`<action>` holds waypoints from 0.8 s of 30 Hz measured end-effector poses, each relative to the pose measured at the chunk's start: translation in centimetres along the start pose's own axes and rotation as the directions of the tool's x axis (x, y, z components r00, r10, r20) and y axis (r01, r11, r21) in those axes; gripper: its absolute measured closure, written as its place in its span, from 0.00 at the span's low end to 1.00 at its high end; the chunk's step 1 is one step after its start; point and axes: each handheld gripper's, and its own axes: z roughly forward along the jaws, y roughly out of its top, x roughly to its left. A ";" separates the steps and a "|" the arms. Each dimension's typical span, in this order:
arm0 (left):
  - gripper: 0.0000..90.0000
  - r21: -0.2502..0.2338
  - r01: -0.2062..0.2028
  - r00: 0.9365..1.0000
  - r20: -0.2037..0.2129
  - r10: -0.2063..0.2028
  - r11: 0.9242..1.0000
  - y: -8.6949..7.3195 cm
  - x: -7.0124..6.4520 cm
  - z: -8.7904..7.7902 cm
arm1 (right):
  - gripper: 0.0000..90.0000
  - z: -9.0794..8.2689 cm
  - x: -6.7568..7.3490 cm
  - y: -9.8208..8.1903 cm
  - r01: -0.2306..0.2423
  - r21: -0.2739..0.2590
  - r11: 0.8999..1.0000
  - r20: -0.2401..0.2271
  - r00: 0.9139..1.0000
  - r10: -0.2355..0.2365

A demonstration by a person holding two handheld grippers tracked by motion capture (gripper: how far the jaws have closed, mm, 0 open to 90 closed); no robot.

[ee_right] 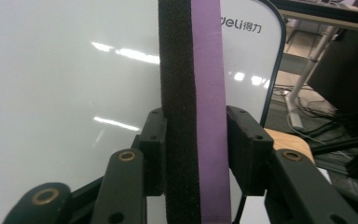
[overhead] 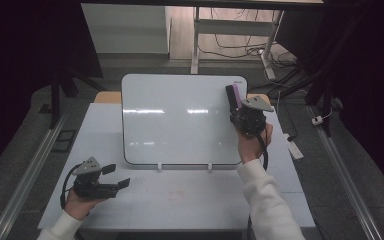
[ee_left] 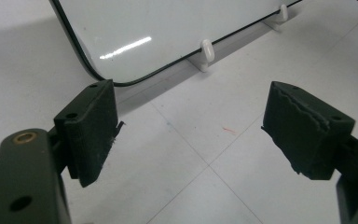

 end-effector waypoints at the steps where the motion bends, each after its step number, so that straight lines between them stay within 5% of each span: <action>1: 0.21 0.000 0.000 1.000 -0.001 0.000 1.000 0.0 0.0 0.0 | 0.56 -0.3 -0.1 -0.1 -0.003 -0.011 1.000 -0.005 1.000 0.003; 6: 0.21 -0.003 -0.004 1.000 -0.001 0.004 1.000 -0.1 0.1 0.0 | 0.48 -2.8 -1.3 -1.2 -0.023 -0.084 0.996 -0.115 0.993 0.013; 10: 0.21 0.002 -0.006 1.000 -0.004 0.006 1.000 -0.1 0.1 0.1 | 0.45 -4.5 -2.2 -3.1 -0.016 -0.075 0.997 -0.187 0.982 0.001; 24: 0.21 0.007 -0.012 1.000 -0.011 0.013 1.000 -0.1 0.1 0.4 | 0.43 -7.4 -3.9 -12.1 0.078 0.042 0.996 -0.414 0.909 -0.053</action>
